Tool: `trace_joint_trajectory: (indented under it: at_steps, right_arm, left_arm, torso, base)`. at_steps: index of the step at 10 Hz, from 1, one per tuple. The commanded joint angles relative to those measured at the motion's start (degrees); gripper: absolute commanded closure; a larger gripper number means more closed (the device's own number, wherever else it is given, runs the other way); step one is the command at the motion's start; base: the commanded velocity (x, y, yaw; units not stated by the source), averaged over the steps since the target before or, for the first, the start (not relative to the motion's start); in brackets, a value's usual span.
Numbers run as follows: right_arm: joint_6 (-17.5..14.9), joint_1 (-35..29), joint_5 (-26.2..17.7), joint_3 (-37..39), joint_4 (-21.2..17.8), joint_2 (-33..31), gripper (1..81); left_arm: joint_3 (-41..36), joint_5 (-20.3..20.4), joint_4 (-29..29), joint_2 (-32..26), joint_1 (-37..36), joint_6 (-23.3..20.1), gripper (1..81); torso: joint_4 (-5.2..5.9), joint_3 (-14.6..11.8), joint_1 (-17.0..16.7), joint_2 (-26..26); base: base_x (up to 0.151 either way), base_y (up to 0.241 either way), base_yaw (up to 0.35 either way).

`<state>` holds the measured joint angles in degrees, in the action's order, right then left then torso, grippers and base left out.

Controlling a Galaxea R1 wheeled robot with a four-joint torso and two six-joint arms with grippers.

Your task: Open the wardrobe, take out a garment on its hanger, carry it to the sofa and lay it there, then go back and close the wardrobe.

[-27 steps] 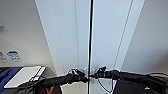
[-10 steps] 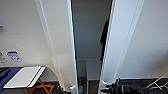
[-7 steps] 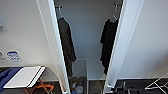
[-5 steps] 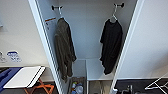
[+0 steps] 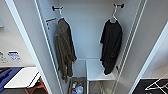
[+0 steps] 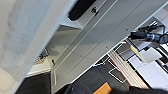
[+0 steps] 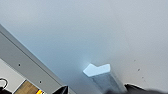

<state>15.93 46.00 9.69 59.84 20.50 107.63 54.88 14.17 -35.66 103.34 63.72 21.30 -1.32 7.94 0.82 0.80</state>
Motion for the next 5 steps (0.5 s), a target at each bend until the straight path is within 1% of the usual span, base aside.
trace_joint_trajectory:
  at_steps: [1,2,3,5]
  right_arm:
    - [5.14,4.31,-2.39,1.69,-3.95,-4.6,1.0]
    - [5.78,5.82,-2.75,4.48,-5.47,-3.89,1.0]
    - [6.22,7.57,-3.8,8.87,-8.11,-2.31,1.0]
    - [6.3,11.44,-5.46,16.32,-9.34,1.89,1.0]
  left_arm:
    - [14.21,13.26,2.47,-2.39,7.84,0.77,1.0]
    - [18.86,13.7,4.37,0.73,11.28,0.68,1.0]
    - [25.01,15.19,5.51,5.74,13.84,0.85,1.0]
    - [34.74,14.75,8.49,14.77,16.66,0.93,1.0]
  torso:
    - [0.0,0.0,0.0,0.0]
    - [0.0,-0.02,-0.07,0.02]
    - [0.0,-0.06,-0.11,0.04]
    - [0.0,-0.11,-0.24,0.11]
  base:
    - [0.0,0.0,0.0]
    - [0.0,0.0,0.0]
    - [0.0,0.0,0.0]
    - [0.0,0.0,0.0]
